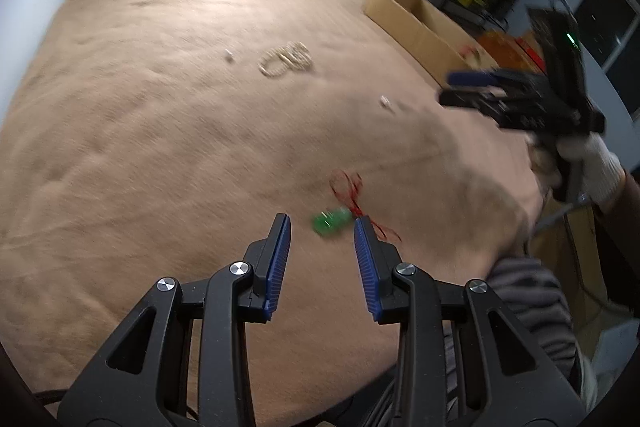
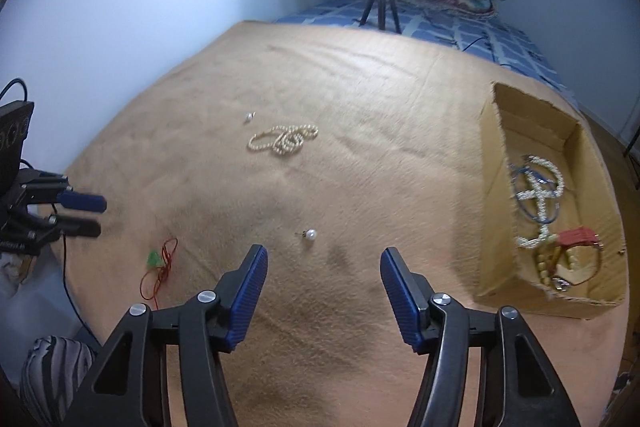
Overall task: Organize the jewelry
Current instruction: 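Move both tools back toward the green pendant and pearl earring, then close the left tool on the green pendant while the right tool grasps the pearl earring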
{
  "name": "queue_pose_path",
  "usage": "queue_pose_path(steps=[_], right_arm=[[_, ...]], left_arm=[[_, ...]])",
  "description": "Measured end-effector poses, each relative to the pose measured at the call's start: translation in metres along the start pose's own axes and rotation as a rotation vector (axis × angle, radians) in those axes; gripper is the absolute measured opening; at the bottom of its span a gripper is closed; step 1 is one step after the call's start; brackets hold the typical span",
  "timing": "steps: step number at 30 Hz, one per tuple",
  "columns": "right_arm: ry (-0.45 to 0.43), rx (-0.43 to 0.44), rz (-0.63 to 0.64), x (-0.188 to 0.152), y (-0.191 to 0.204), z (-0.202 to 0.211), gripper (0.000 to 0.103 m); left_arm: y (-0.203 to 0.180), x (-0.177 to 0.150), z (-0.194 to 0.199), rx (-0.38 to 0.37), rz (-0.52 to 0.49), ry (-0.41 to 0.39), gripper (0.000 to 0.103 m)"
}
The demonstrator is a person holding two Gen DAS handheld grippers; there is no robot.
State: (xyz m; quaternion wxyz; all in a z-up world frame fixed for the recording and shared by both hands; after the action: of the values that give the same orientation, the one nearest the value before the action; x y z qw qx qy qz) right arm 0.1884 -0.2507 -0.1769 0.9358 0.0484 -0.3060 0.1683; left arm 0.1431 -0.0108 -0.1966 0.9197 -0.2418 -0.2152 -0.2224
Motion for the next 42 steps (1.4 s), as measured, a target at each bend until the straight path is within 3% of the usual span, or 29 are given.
queue_pose_path(steps=[7,12,17,30,42], right_arm=[[0.031,0.004,0.034,-0.004,0.01,-0.022,0.06],[0.06,-0.014,0.107,-0.007,0.014,-0.035,0.056],[0.075,-0.011,0.162,-0.008,0.013,-0.048,0.055],[0.042,0.055,0.152,0.007,0.006,-0.077,0.032],[0.014,0.085,0.19,0.01,0.009,-0.081,0.027]], left_arm=[[-0.023,-0.015,-0.036,0.064,-0.193,0.107,0.033],[-0.026,-0.016,-0.052,0.123,-0.266,0.128,0.033],[-0.022,-0.014,-0.059,0.145,-0.278,0.114,0.033],[-0.016,0.003,-0.075,0.154,-0.284,0.066,0.033],[-0.014,0.007,-0.078,0.149,-0.257,0.038,0.033]])
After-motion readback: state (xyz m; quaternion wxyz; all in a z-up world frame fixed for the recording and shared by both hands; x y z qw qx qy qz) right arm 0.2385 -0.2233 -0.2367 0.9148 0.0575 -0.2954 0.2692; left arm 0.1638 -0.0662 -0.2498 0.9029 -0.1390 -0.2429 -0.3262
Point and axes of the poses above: each gripper's, at about its wrist camera, not at the fingertips, and z roughly against the way its jaws point, y to its left, x to its top, the point moved 2 cm from there along -z, roughly the way its jaws point, and after that the axes turned 5 degrees about -x, right-handed, at the moved point
